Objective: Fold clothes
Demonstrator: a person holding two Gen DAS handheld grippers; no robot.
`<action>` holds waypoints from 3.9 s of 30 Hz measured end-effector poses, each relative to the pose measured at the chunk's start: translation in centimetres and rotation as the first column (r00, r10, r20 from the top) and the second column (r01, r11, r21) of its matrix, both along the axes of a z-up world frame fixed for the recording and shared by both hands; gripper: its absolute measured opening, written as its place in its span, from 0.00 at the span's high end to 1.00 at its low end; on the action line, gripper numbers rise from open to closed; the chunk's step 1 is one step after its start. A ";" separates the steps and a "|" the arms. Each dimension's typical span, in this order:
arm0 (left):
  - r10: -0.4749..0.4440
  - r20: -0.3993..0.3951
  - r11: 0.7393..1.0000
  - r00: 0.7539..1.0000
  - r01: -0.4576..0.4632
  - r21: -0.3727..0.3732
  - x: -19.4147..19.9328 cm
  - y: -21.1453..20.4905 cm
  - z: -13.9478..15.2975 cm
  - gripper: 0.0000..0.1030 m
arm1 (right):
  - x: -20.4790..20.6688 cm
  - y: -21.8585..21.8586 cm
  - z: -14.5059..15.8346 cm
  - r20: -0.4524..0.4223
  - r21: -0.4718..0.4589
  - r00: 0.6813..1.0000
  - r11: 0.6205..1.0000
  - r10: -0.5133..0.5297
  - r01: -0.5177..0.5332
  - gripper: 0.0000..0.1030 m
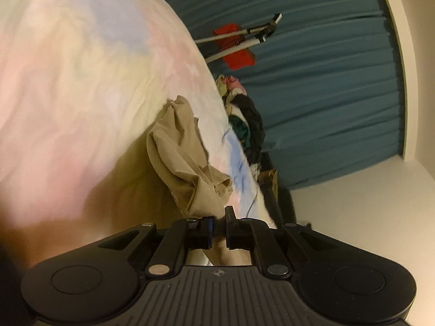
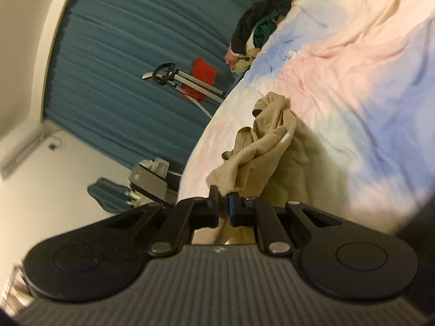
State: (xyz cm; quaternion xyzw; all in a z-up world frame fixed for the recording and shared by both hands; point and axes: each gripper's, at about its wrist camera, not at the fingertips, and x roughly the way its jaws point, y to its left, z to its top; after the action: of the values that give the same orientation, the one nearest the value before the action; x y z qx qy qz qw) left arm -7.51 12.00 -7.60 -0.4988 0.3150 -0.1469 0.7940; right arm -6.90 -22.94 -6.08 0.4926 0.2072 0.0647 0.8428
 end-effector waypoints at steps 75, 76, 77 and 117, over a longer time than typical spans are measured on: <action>-0.312 0.044 0.543 0.949 0.139 0.828 19.3 -13.6 -2.9 0.21 | 20.8 5.9 -2.4 -0.171 -0.720 0.972 0.653 0.160 -0.234 0.70; -0.307 0.020 0.536 0.952 0.155 0.830 18.9 -13.6 -3.0 0.21 | 20.4 6.0 -2.4 -0.177 -0.722 0.971 0.650 0.158 -0.238 0.70; -0.298 -0.008 0.528 0.954 0.172 0.831 18.5 -13.5 -3.3 0.21 | 20.0 6.2 -2.4 -0.185 -0.723 0.970 0.647 0.157 -0.243 0.70; 0.025 -0.260 0.983 0.965 0.024 0.183 16.5 -5.4 -8.0 0.68 | 19.9 7.0 -4.8 -0.265 -0.669 0.952 0.681 0.155 -0.297 0.56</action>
State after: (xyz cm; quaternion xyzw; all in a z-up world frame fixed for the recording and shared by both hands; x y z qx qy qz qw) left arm 8.98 6.58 -15.62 -0.4384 0.4291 -0.0497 0.7882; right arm 12.98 -15.91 -10.87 0.1096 0.3536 0.0385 0.9281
